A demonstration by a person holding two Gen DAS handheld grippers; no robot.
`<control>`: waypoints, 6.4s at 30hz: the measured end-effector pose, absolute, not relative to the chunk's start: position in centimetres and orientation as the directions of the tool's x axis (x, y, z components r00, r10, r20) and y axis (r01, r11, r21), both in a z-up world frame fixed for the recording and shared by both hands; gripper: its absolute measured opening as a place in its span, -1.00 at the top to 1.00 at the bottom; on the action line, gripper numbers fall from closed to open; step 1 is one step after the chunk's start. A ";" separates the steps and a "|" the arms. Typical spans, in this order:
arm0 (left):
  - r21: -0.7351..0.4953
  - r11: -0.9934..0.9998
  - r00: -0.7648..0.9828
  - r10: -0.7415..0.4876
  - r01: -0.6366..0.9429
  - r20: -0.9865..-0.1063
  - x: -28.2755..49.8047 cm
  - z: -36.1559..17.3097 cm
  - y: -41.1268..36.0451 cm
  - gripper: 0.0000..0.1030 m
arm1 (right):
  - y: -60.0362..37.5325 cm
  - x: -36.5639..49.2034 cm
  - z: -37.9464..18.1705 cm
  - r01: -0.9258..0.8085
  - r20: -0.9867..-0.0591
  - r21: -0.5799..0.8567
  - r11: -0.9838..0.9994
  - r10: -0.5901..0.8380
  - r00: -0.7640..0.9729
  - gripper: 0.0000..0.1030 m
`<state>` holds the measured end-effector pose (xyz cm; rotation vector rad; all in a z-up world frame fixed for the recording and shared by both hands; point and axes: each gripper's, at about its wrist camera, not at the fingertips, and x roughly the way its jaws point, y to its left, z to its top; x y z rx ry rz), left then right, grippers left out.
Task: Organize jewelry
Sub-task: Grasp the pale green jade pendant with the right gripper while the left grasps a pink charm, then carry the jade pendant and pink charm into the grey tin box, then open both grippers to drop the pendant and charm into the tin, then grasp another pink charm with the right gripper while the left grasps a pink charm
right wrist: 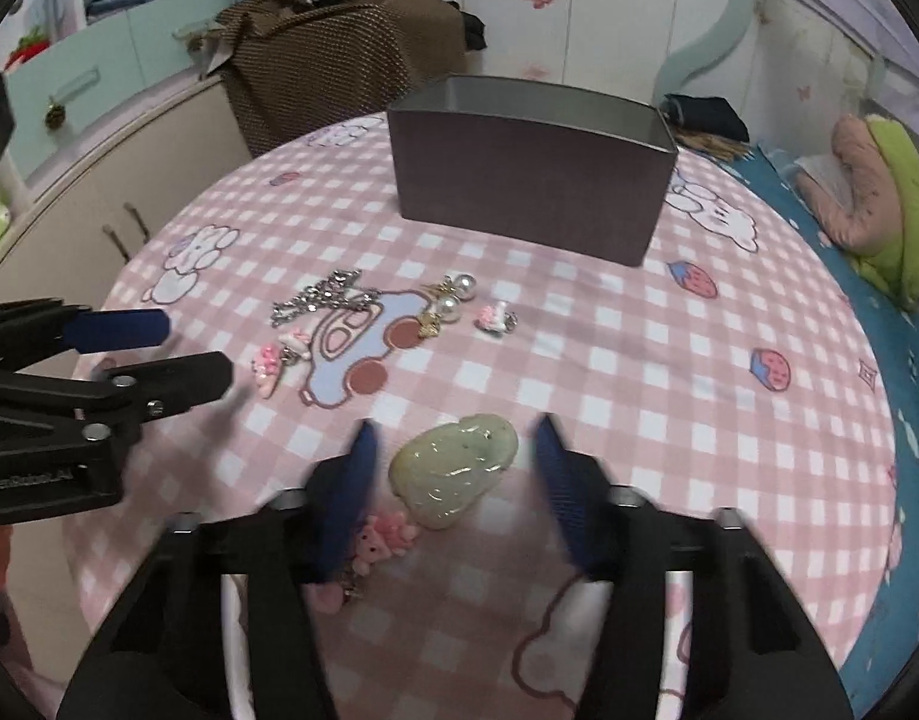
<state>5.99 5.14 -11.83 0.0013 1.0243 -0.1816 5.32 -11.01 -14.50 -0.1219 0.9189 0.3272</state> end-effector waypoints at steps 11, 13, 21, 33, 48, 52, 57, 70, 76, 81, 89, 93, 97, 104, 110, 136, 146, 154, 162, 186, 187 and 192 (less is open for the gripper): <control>-0.082 0.979 0.508 -0.169 0.189 -0.845 7.1 -12.8 2.8 -0.16 | -11.9 5.0 -14.4 -0.323 -0.788 0.038 0.946 0.227 0.572 0.21; -0.053 0.979 0.516 -0.150 0.198 -0.844 7.2 -12.9 2.4 -0.08 | -12.4 5.0 -14.3 -0.310 -0.788 0.038 0.950 0.219 0.575 0.22; -0.050 0.971 0.532 -0.171 0.235 -0.829 7.2 -13.0 2.5 0.62 | -14.0 5.4 -14.2 -0.268 -0.787 0.038 0.963 0.195 0.586 0.25; -0.089 0.966 0.551 -0.212 0.242 -0.807 6.9 -11.4 2.5 0.62 | -14.5 6.2 -13.0 -0.270 -0.766 0.044 0.962 0.206 0.609 0.71; -0.108 0.969 0.567 -0.219 0.223 -0.794 6.4 -10.2 3.3 0.62 | -16.4 6.2 -13.0 -0.193 -0.765 0.083 0.978 0.186 0.616 -0.62; -0.104 0.970 0.576 -0.214 0.219 -0.789 6.1 -9.9 3.5 0.62 | -14.7 5.4 -14.0 -0.256 -0.779 0.034 0.966 0.186 0.599 -0.46; -0.098 0.972 0.573 -0.206 0.214 -0.793 6.1 -10.0 3.7 0.62 | -13.9 4.7 -14.5 -0.308 -0.774 0.044 0.950 0.227 0.591 0.45; -0.113 0.969 0.578 -0.224 0.221 -0.785 6.4 -9.7 3.4 0.62 | -14.3 5.2 -13.5 -0.295 -0.764 0.031 0.955 0.213 0.610 0.46; -0.115 0.967 0.583 -0.229 0.227 -0.779 7.0 -9.4 2.9 0.62 | -14.7 6.1 -12.2 -0.287 -0.742 0.011 0.958 0.200 0.639 0.46; -0.112 0.965 0.599 -0.236 0.237 -0.765 7.9 -8.5 2.3 0.62 | -15.1 7.1 -10.8 -0.281 -0.717 -0.001 0.960 0.195 0.669 0.45; -0.126 0.954 0.622 -0.274 0.272 -0.734 9.9 -6.5 1.0 0.62 | -15.5 9.7 -8.2 -0.262 -0.669 -0.008 0.965 0.190 0.718 0.46; -0.131 0.949 0.634 -0.290 0.286 -0.716 11.5 -5.4 0.4 0.62 | -15.4 11.2 -7.3 -0.254 -0.649 -0.009 0.967 0.188 0.737 0.46; -0.145 0.946 0.649 -0.306 0.291 -0.696 13.0 -4.3 0.1 0.62 | -15.2 13.1 -6.6 -0.245 -0.637 -0.005 0.969 0.186 0.748 0.46; -0.149 0.949 0.665 -0.302 0.278 -0.683 15.9 -3.5 -0.4 0.62 | -15.3 16.5 -6.6 -0.224 -0.642 0.020 0.974 0.184 0.744 0.46; -0.154 0.955 0.651 -0.286 0.254 -0.703 18.5 -4.3 -0.7 0.62 | -15.1 18.8 -7.5 -0.215 -0.659 0.051 0.975 0.195 0.726 0.46; -0.184 0.964 0.558 -0.261 0.191 -0.787 23.0 -8.3 -0.7 0.60 | -14.4 22.1 -9.5 -0.206 -0.704 0.056 0.977 0.185 0.686 0.45; -0.197 0.961 0.556 -0.273 0.193 -0.785 22.2 -8.0 -0.8 0.43 | -15.0 21.8 -9.4 -0.198 -0.700 0.075 0.977 0.193 0.687 0.43; -0.180 0.969 0.572 -0.244 0.168 -0.783 21.6 -7.4 -0.7 0.17 | -15.5 21.4 -9.0 -0.191 -0.701 0.098 0.977 0.204 0.683 0.42; -0.202 0.965 0.578 -0.263 0.168 -0.773 20.6 -6.4 -0.1 0.05 | -16.2 20.4 -7.9 -0.162 -0.686 0.083 0.983 0.174 0.707 0.07; -0.156 0.976 0.626 -0.217 0.153 -0.749 15.3 -4.8 2.2 -0.37 | -18.1 15.2 -6.3 -0.068 -0.690 0.051 0.996 0.084 0.718 -0.62; -0.157 0.977 0.625 -0.214 0.147 -0.750 15.0 -4.9 2.5 -0.37 | -18.1 14.8 -6.4 -0.068 -0.694 0.050 0.996 0.083 0.715 -0.62; -0.148 0.980 0.619 -0.197 0.130 -0.760 13.8 -5.5 3.6 -0.38 | -18.4 13.7 -6.8 -0.066 -0.709 0.037 0.997 0.073 0.701 -0.62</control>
